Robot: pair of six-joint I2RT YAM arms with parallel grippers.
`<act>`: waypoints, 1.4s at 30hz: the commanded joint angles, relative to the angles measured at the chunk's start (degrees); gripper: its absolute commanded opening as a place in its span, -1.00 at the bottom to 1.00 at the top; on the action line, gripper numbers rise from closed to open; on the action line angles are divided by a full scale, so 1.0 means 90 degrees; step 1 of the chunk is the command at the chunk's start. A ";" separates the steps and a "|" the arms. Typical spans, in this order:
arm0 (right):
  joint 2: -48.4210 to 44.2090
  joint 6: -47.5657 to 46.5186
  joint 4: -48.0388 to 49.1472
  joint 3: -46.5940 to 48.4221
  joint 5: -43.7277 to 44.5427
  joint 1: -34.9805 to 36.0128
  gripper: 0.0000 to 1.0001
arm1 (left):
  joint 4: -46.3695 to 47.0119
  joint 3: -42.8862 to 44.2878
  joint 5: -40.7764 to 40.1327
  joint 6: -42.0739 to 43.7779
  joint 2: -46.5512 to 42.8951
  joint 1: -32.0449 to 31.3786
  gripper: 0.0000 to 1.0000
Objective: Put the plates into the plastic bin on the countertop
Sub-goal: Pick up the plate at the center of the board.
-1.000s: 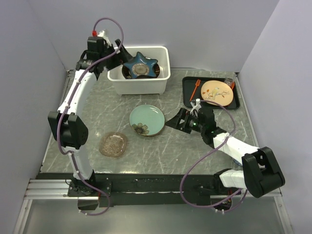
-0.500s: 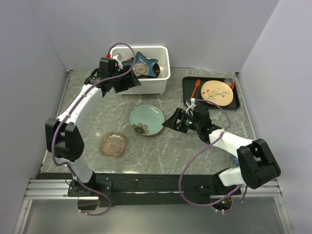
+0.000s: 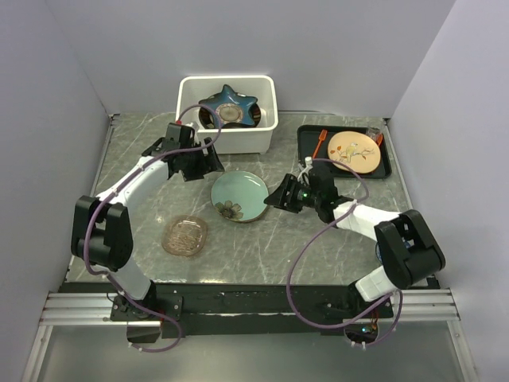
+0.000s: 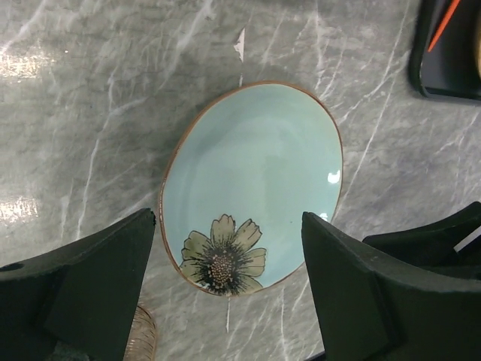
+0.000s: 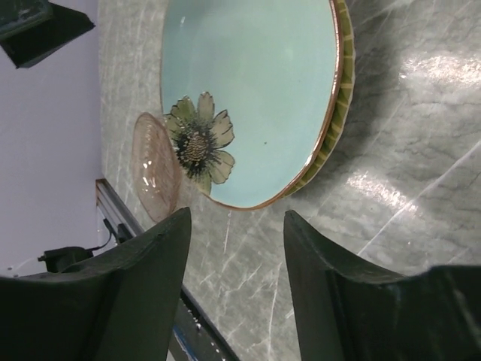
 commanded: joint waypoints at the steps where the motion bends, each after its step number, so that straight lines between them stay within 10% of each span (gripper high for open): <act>1: 0.0251 -0.0117 0.0004 0.0375 0.0137 0.0032 0.14 | 0.0262 -0.0102 -0.0152 0.0064 -0.0158 -0.0040 0.66; 42: 0.1452 -0.0156 -0.0055 0.1078 0.0636 0.0032 -0.35 | 0.0672 -0.1088 0.0052 -0.0014 0.0164 -0.0070 0.41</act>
